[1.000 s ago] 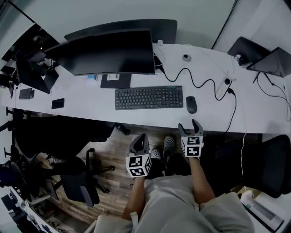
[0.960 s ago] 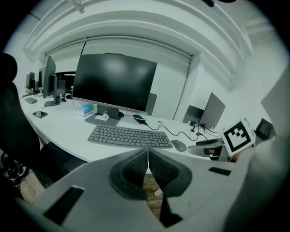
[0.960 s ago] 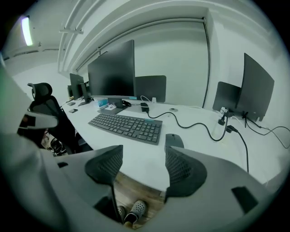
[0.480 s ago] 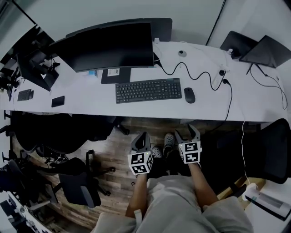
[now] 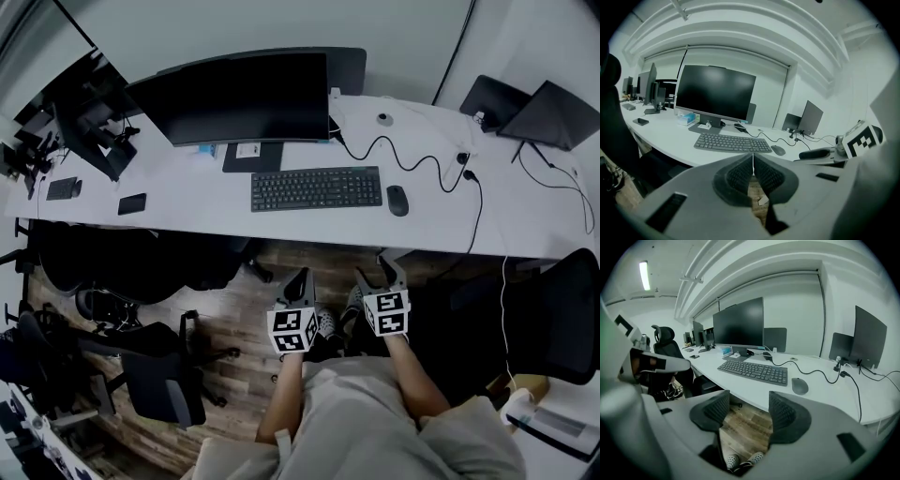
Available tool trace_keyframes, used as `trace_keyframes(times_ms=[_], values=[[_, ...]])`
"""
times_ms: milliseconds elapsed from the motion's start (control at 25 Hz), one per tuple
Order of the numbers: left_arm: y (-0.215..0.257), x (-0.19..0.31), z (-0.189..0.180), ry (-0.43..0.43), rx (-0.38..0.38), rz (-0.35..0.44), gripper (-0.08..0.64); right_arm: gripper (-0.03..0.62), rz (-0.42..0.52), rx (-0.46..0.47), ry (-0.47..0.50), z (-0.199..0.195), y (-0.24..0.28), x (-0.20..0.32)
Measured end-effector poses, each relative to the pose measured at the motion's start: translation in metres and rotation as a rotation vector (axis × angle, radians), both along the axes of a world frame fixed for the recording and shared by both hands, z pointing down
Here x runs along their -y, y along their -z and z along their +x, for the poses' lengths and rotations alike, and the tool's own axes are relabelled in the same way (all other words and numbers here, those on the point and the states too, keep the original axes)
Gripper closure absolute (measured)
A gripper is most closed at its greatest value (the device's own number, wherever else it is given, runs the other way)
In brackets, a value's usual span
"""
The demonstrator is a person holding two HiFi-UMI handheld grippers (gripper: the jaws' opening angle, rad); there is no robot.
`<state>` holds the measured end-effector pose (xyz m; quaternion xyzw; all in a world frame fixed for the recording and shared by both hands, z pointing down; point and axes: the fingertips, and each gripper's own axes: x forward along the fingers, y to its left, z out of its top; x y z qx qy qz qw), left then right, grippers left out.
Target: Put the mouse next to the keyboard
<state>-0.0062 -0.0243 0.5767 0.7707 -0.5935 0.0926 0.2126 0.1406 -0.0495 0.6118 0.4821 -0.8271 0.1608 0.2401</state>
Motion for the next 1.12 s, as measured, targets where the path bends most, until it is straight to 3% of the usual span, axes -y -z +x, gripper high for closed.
trace_keyframes(times_ms=[160, 600, 800, 1120], values=[[0.005, -0.003, 0.002, -0.021, 0.037, 0.015, 0.537, 0.337, 0.008, 0.006, 0.022, -0.006, -0.002, -0.007], [0.005, -0.005, 0.007, -0.038, 0.049, 0.033, 0.537, 0.396, 0.065, 0.045, -0.007, 0.004, 0.011, -0.010], [0.007, -0.008, 0.007, -0.049, 0.053, 0.039, 0.537, 0.479, 0.080, 0.057, -0.030, 0.006, 0.015, -0.010], [0.010, -0.006, -0.002, -0.035, 0.051, 0.052, 0.537, 0.531, 0.099, 0.060, -0.052, 0.006, 0.020, -0.003]])
